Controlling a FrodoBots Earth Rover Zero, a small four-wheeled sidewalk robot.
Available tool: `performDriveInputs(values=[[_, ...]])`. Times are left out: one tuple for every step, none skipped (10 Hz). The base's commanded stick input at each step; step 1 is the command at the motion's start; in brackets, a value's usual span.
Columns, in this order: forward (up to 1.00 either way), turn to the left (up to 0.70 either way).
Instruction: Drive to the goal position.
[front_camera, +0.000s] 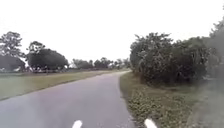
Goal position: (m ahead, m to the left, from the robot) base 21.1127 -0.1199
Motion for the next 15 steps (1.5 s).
performDriveInputs(values=[[0.84,0.16],[0.83,0.3],[0.82,0.14],[0.82,0.13],[0.82,0.33],[0.82,0.28],[0.82,0.1],[0.82,0.0],[0.82,0.0],[0.82,0.0],[0.82,0.0],[0.82,0.02],[0.82,0.14],[0.82,0.3],[0.82,0.0]])
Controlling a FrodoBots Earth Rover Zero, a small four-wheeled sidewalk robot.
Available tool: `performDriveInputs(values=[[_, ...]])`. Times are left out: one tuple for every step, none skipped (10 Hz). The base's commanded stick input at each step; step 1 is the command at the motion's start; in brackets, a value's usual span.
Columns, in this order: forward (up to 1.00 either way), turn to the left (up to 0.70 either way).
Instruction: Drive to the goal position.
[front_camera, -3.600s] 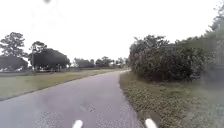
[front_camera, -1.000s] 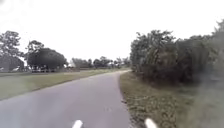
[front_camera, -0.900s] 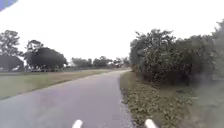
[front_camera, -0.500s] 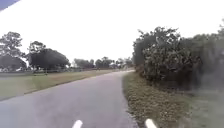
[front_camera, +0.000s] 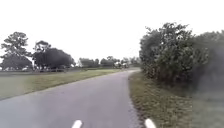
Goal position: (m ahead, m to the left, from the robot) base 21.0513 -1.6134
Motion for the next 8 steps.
performDriveInputs(values=[[0.82,0.0],[0.82,0.0],[0.82,0.0],[0.82,0.0],[0.82,0.0],[0.82,0.0],[0.82,0.0],[0.83,0.0]])
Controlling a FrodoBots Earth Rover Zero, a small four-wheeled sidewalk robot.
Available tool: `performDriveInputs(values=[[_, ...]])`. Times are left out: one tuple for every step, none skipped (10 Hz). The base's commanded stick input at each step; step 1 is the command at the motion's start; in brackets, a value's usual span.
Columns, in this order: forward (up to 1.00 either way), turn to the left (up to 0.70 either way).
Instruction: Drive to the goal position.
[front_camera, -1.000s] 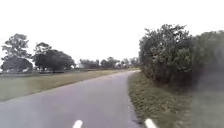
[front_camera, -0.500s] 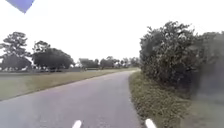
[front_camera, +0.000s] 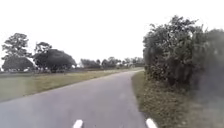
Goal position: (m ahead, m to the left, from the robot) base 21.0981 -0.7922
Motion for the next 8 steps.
performDriveInputs(values=[[0.83,0.0],[0.83,0.0],[0.83,0.0],[0.83,0.0],[0.85,0.0],[0.85,0.0],[0.85,0.0],[0.85,0.0]])
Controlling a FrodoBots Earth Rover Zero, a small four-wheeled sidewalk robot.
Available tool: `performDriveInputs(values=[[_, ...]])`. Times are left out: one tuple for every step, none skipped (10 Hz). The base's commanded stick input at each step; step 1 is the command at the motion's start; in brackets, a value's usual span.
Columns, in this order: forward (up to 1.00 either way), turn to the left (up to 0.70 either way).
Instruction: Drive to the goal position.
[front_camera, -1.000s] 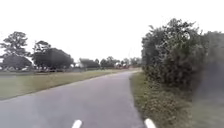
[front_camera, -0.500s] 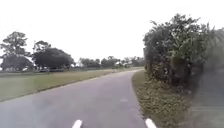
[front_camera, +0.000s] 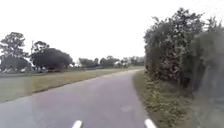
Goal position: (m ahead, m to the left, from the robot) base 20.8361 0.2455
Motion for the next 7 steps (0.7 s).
performDriveInputs(values=[[0.85,0.0],[0.85,0.0],[0.85,0.0],[0.85,0.0],[0.85,0.0],[0.85,0.0],[0.85,0.0]])
